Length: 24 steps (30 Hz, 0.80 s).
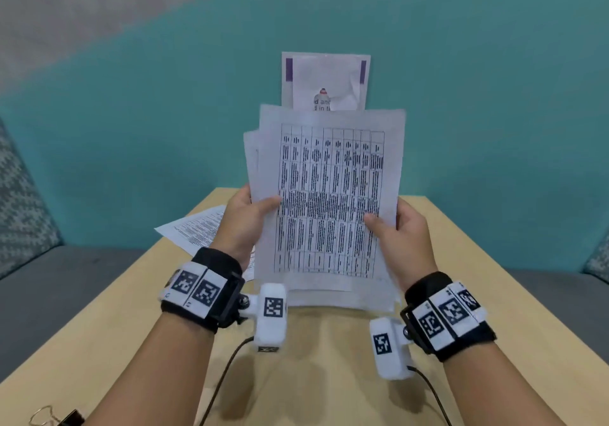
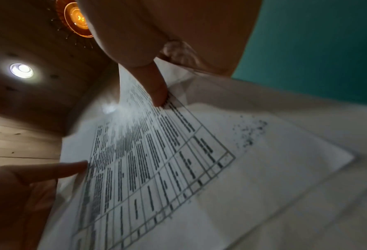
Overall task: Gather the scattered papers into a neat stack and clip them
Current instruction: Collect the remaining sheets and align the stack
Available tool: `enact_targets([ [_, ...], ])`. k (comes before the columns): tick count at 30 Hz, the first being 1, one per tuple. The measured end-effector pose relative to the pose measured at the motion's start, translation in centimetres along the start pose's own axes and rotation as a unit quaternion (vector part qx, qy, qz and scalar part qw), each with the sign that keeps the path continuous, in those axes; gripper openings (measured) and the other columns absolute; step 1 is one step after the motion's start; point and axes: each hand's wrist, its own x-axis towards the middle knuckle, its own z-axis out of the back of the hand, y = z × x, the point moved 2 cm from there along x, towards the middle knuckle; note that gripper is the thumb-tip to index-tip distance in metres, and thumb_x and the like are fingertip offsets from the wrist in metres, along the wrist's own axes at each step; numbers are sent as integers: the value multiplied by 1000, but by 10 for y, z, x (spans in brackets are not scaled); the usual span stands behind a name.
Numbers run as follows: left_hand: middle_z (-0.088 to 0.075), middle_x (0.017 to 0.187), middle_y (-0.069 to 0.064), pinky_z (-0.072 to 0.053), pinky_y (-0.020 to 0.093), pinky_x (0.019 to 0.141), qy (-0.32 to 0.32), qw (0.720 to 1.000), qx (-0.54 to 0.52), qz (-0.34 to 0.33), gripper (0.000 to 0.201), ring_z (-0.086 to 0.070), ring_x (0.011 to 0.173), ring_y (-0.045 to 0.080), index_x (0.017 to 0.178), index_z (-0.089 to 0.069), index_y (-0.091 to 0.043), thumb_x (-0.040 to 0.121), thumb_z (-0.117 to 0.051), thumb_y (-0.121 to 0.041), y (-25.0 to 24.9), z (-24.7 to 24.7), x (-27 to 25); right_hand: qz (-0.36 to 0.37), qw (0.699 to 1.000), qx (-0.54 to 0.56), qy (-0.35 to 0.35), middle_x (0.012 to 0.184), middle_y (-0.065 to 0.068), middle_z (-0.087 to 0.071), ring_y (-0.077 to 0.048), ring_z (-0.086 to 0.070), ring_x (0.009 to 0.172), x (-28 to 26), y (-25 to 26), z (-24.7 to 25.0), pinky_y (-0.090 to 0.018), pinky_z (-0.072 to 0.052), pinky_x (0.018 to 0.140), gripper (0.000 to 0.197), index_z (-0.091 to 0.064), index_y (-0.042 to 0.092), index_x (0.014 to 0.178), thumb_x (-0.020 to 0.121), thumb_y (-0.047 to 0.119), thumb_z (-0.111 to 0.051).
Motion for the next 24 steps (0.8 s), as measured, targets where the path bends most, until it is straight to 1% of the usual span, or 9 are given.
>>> enact_targets([
  [3, -75, 116, 1, -56, 37, 92, -17, 999, 34, -30, 32, -71, 104, 21, 123, -64, -16, 99, -55, 2, 1, -1, 0, 16, 1000, 4, -8, 97, 14, -73, 5, -69, 85, -2, 1, -3, -20, -54, 82, 36, -66, 33, 98, 93, -3, -63],
  [6, -75, 109, -1, -55, 32, 78, -17, 998, 47, -29, 37, -71, 97, 20, 120, -65, -16, 92, -57, 8, 3, 0, -2, -3, 1000, 17, -20, 95, 13, -73, 1, -69, 82, -2, 1, 0, -19, -54, 75, 40, -65, 33, 95, 89, -7, -62],
  [7, -75, 109, 0, -53, 32, 77, -17, 998, 49, -27, 38, -70, 96, 20, 120, -65, -16, 91, -58, 8, 4, -1, -1, -10, 999, 25, -23, 96, 12, -73, -2, -69, 83, -1, 1, 1, -21, -54, 74, 41, -64, 32, 97, 87, -8, -61],
  [10, -73, 113, 0, -51, 34, 80, -20, 998, 49, -17, 37, -68, 98, 20, 122, -61, -17, 92, -57, 4, 9, -3, -2, -36, 998, 40, -20, 102, 6, -71, -11, -67, 90, 1, -2, 2, -28, -53, 78, 43, -60, 28, 106, 86, -10, -56],
  [13, -72, 119, 1, -52, 38, 92, -8, 999, 51, -2, 40, -67, 108, 21, 129, -56, -17, 94, -55, 2, 17, -6, -4, -67, 997, 32, -13, 104, 2, -70, -17, -65, 92, 1, -10, 0, -35, -53, 84, 45, -58, 25, 111, 83, -10, -53],
  [15, -71, 118, -2, -53, 34, 91, -1, 998, 59, 0, 40, -68, 107, 16, 133, -54, -17, 97, -54, 1, 20, -8, -5, -73, 997, 26, -9, 109, 0, -70, -20, -65, 97, 1, -13, 0, -38, -52, 91, 43, -60, 26, 112, 86, -8, -53],
  [18, -72, 116, -5, -53, 33, 90, 7, 997, 82, -8, 36, -68, 104, 13, 129, -58, -19, 98, -54, 0, 17, -10, -4, -70, 997, 22, -6, 106, 2, -70, -15, -65, 94, 2, -10, 1, -32, -52, 85, 41, -61, 24, 112, 88, -8, -51],
  [21, -73, 114, 2, -54, 40, 90, -15, 997, 79, -1, 34, -67, 100, 20, 118, -64, -16, 92, -54, 3, 17, -8, -4, -80, 996, 30, -14, 96, 4, -68, -14, -60, 83, 3, -8, 3, -29, -49, 75, 38, -62, 18, 107, 84, -10, -50],
  [24, -74, 109, 1, -53, 38, 86, -18, 998, 67, 9, 36, -66, 97, 21, 111, -66, -19, 90, -49, 5, 19, -8, -7, -90, 995, 44, -12, 98, 7, -67, -13, -59, 86, 3, -9, 4, -28, -47, 77, 38, -61, 16, 111, 85, -9, -47],
])
